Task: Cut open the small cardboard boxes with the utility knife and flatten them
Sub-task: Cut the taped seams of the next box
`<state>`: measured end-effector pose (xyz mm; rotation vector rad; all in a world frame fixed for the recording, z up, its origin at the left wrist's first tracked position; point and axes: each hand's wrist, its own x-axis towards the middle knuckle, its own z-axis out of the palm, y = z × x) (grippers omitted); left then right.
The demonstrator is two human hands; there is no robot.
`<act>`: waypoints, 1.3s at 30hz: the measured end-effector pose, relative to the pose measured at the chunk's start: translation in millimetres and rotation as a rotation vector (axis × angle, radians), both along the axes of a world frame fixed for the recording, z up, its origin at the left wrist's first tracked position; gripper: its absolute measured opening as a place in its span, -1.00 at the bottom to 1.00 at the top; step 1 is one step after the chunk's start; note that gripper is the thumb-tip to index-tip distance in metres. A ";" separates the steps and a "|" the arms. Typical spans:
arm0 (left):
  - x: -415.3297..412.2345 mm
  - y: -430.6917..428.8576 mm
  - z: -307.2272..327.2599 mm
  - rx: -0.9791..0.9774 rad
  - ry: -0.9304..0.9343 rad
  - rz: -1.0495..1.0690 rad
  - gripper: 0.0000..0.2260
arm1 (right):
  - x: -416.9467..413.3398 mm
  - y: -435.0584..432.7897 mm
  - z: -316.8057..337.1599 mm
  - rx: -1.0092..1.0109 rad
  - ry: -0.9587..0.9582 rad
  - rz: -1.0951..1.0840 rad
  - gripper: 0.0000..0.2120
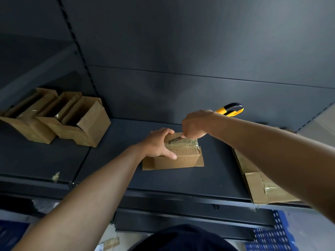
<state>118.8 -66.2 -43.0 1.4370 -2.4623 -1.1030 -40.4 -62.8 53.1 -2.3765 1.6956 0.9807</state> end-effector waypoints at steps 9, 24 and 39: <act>-3.3 -2.5 0.9 -0.114 -0.138 -0.041 -0.13 | -12.4 -0.1 11.3 -0.036 0.133 -0.001 -0.74; -9.5 -8.3 6.8 -0.118 -0.249 -0.106 -0.13 | -42.0 6.3 -8.9 -0.011 0.106 -0.126 -0.71; -3.0 -7.9 17.0 0.115 -0.233 -0.007 -0.19 | -102.5 19.2 6.0 -0.074 0.138 -0.330 -0.57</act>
